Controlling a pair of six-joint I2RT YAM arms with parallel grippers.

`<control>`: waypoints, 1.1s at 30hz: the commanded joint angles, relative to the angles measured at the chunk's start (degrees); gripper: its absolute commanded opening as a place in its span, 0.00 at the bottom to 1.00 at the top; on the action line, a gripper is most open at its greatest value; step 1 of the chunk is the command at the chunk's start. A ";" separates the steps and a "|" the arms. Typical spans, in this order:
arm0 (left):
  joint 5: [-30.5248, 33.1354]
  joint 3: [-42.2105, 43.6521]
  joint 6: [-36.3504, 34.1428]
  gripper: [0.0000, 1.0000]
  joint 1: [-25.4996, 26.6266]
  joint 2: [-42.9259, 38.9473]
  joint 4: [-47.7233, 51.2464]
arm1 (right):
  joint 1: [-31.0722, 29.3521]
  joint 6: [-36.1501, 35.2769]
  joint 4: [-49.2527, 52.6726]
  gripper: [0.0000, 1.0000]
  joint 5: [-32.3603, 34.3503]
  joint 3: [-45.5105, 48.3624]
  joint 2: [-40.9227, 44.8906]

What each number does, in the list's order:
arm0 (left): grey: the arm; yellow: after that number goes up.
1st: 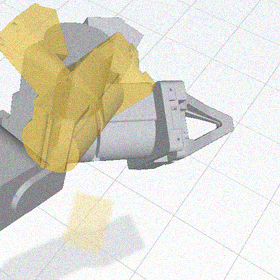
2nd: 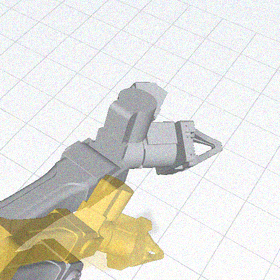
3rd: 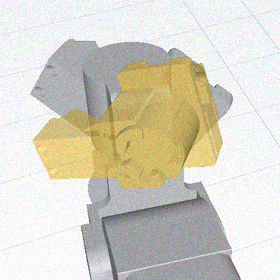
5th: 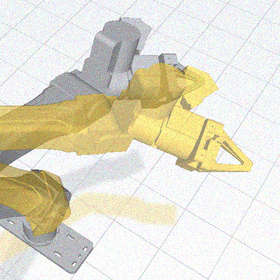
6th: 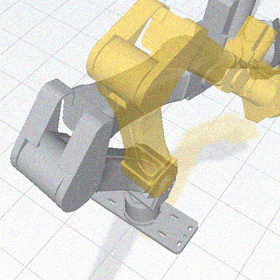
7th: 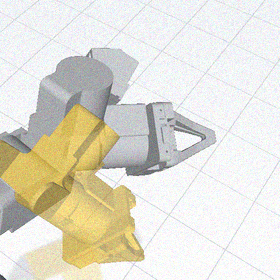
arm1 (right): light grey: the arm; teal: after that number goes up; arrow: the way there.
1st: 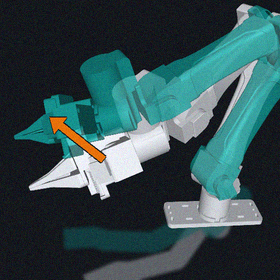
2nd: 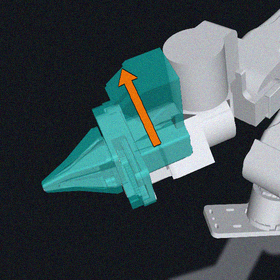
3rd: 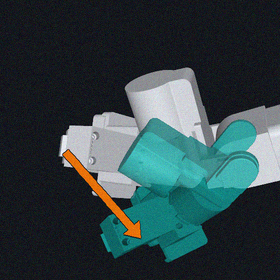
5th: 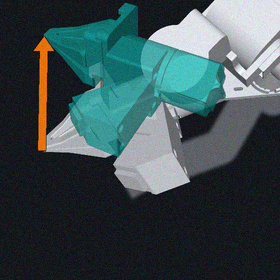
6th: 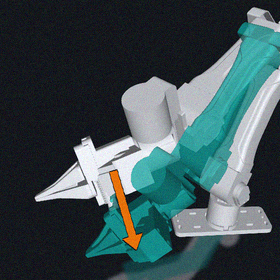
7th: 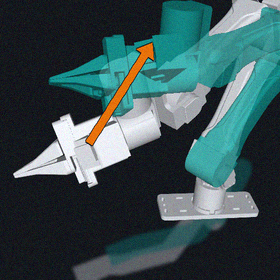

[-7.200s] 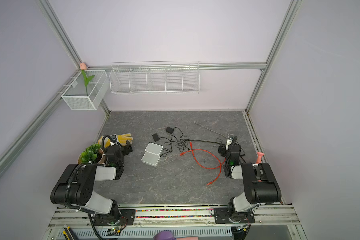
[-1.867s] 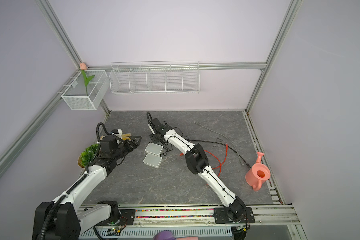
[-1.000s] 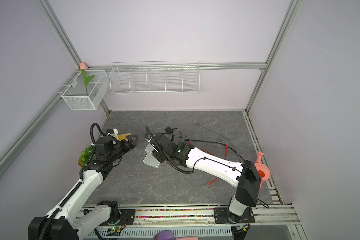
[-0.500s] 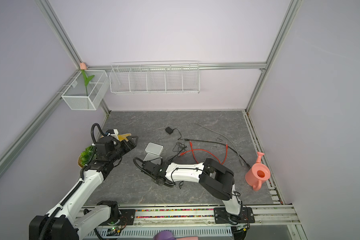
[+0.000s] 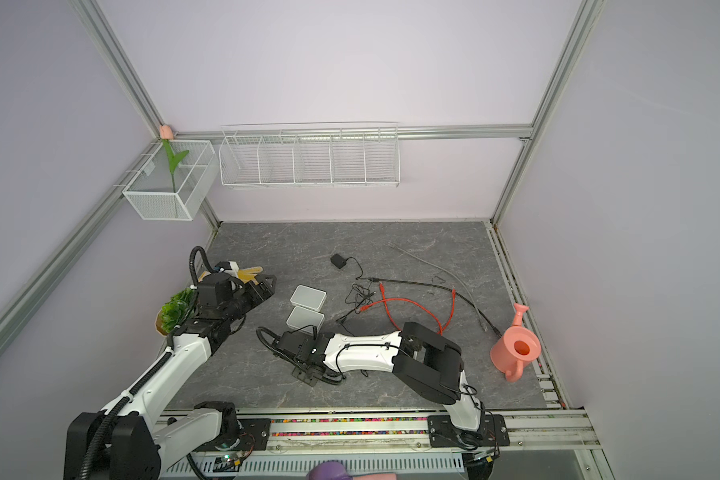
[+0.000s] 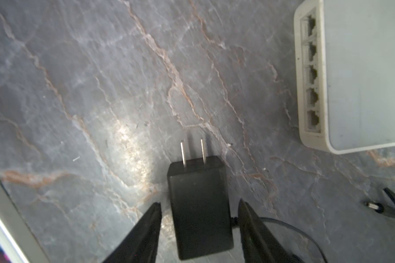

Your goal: Insert the plug into the switch port

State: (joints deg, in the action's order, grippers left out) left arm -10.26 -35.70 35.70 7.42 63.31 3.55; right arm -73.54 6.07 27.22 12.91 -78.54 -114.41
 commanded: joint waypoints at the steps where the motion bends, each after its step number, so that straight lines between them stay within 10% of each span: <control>1: 0.99 -0.92 -1.06 0.94 -0.39 0.59 -1.11 | 0.70 0.88 3.99 0.63 -0.61 -1.14 3.15; 11: 0.40 -2.44 -2.23 0.93 -0.39 -1.40 0.49 | 10.34 5.42 10.28 0.63 8.12 0.66 18.91; 23: -6.78 -0.51 -0.90 0.93 2.17 -4.18 0.86 | 18.60 7.20 9.17 0.59 -4.71 -1.28 5.27; 33: -9.65 0.63 -0.22 0.91 3.75 -6.27 0.90 | 18.78 7.15 8.60 0.10 -0.08 -2.93 4.20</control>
State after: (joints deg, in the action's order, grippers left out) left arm -17.72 -35.81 34.98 10.46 57.54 4.60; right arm -54.98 13.15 35.51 10.35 -80.38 -113.08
